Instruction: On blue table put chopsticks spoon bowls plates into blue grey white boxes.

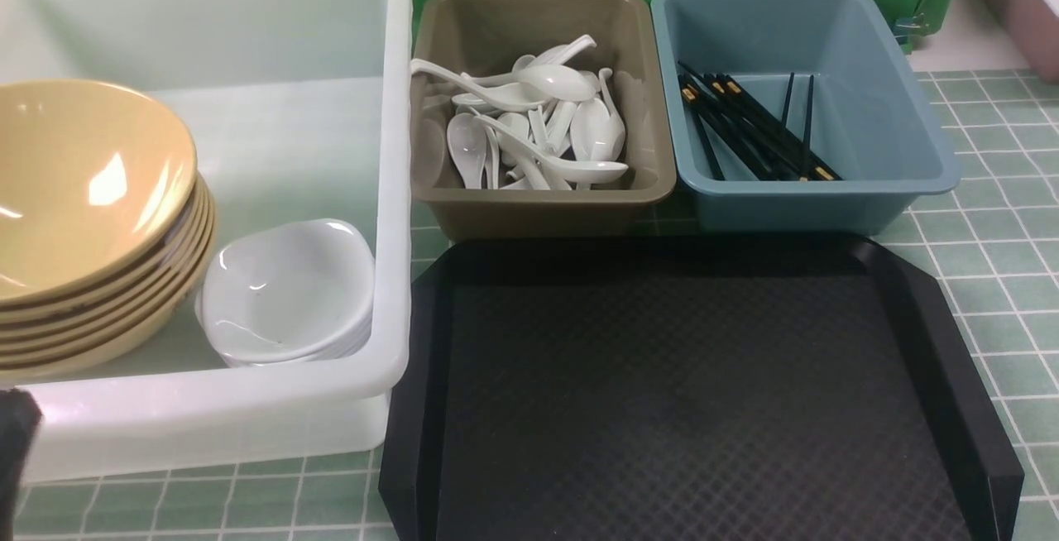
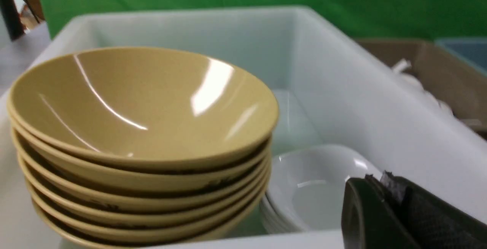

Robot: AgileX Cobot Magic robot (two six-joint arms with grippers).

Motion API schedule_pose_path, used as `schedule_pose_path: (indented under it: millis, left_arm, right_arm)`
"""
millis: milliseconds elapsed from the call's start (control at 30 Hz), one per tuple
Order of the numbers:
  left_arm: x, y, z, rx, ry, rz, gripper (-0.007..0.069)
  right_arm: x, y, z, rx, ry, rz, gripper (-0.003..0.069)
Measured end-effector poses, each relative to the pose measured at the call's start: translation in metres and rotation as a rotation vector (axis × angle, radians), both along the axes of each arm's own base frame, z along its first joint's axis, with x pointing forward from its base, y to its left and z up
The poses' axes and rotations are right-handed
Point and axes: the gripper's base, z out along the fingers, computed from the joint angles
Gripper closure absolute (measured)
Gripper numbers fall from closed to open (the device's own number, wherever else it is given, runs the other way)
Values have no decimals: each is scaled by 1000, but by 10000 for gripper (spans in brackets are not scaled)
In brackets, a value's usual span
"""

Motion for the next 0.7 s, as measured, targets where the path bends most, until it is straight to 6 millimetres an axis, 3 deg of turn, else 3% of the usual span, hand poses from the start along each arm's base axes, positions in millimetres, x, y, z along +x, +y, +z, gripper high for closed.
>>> schedule_pose_path:
  millis: [167, 267, 533, 700]
  left_arm:
    - [8, 6, -32, -55, -74, 64, 623]
    - [9, 6, -37, -38, -59, 66, 623]
    - [6, 3, -58, 18, 176, 14, 623]
    - [6, 3, -59, 18, 190, 13, 623]
  right_arm:
    - [0, 0, 0, 0, 0, 0, 610]
    - [0, 0, 0, 0, 0, 0, 610]
    - [0, 0, 0, 0, 1, 0, 607]
    - [0, 0, 0, 0, 1, 0, 604]
